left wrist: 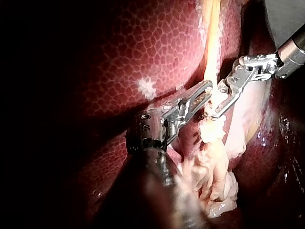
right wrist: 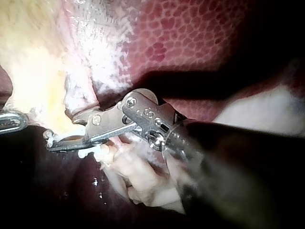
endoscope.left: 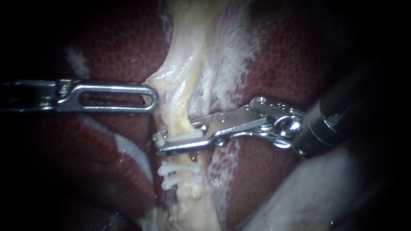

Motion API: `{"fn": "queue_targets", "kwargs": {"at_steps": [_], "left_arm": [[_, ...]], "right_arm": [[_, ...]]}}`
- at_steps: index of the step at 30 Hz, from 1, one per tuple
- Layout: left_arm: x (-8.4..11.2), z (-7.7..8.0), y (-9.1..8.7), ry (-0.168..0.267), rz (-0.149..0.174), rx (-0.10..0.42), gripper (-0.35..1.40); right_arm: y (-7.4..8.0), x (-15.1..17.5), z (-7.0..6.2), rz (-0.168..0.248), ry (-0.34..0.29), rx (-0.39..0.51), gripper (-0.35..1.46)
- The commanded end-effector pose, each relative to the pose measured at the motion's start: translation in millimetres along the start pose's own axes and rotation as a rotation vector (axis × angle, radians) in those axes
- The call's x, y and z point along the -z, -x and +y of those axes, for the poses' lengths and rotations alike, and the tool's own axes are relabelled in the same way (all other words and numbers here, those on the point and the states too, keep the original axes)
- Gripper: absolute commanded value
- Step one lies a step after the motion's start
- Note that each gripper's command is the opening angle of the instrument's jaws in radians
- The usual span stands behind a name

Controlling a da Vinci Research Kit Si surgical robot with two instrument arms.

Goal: Going back third clip left tube

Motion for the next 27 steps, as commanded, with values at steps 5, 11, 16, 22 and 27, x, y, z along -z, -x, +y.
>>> {"fn": "queue_targets", "kwargs": {"at_steps": [5,11,16,22,27], "left_arm": [[0.0,0.0,0.0,0.000,0.000,0.000,-0.35],[0.0,0.0,0.0,0.000,-0.001,0.000,-0.35],[0.0,-0.1,0.0,0.000,-0.001,0.000,-0.35],[0.0,-0.2,0.0,0.000,-0.001,0.000,-0.35],[0.0,-0.3,-0.1,0.000,-0.001,0.000,-0.35]], "right_arm": [[0.1,-0.1,0.0,-0.003,0.001,-0.006,-0.35],[0.1,-0.1,0.0,-0.002,0.001,-0.011,-0.35],[0.1,-0.2,0.0,-0.002,0.002,-0.012,-0.01],[-0.4,-0.8,0.4,-0.019,0.005,0.210,0.52],[-0.5,-0.8,0.6,-0.016,0.049,0.294,0.58]]}}
